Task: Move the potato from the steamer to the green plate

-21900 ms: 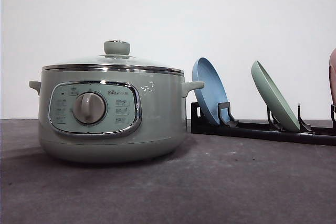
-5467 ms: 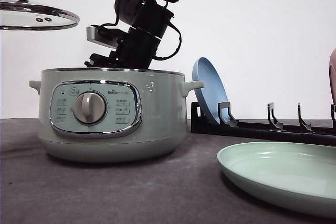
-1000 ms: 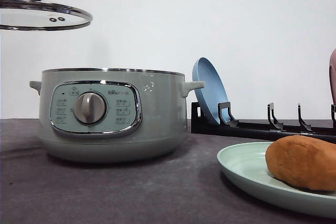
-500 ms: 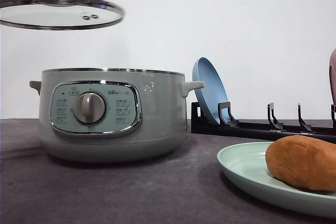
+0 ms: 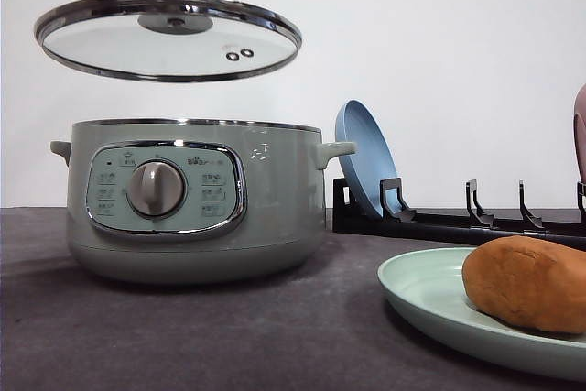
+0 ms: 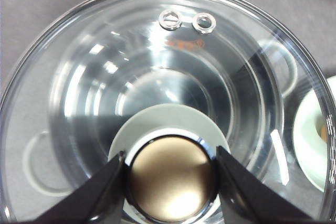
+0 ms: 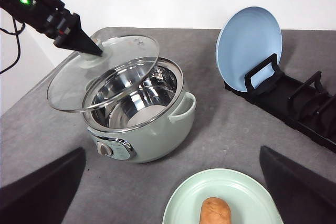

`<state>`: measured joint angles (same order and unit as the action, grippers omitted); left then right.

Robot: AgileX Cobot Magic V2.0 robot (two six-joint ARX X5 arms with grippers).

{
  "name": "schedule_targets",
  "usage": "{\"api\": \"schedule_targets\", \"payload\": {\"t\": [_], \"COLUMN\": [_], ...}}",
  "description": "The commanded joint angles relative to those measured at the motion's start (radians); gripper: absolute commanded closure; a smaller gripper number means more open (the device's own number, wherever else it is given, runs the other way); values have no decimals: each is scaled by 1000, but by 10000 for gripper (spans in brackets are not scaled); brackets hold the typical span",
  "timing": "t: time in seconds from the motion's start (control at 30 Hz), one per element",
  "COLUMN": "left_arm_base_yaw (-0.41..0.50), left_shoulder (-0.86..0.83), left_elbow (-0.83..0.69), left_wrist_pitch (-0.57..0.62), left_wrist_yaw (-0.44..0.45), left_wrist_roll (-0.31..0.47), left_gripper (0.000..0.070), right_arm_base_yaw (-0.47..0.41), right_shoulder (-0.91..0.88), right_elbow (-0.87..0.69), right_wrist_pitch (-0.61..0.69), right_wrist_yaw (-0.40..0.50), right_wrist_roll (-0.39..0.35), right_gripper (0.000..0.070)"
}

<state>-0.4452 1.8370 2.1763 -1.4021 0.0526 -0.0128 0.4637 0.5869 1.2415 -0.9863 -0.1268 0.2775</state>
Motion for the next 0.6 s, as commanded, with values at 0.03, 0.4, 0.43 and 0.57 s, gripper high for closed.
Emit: {"api": "schedule_targets", "payload": {"t": [0.03,0.4,0.43,0.57], "left_arm_base_yaw": [-7,-9,-10,-16], "left_shoulder": [-3,11,16,46], "left_elbow": [20,-33,-33,-33], "left_wrist_pitch": [38,92,91,93], "left_wrist_yaw": [-4,-4,-4,-4], "left_wrist_roll": [4,4,4,3], "left_gripper": [700,700,700,700], "right_arm_base_yaw": [5,5,5,5], "right_shoulder": [6,6,6,6], "right_elbow": [16,16,16,16], "right_wrist_pitch": [5,5,5,5], "right_wrist_yaw": [4,4,4,4], "right_wrist_roll": [-5,-5,-5,-5], "right_gripper": [0,0,0,0]}}
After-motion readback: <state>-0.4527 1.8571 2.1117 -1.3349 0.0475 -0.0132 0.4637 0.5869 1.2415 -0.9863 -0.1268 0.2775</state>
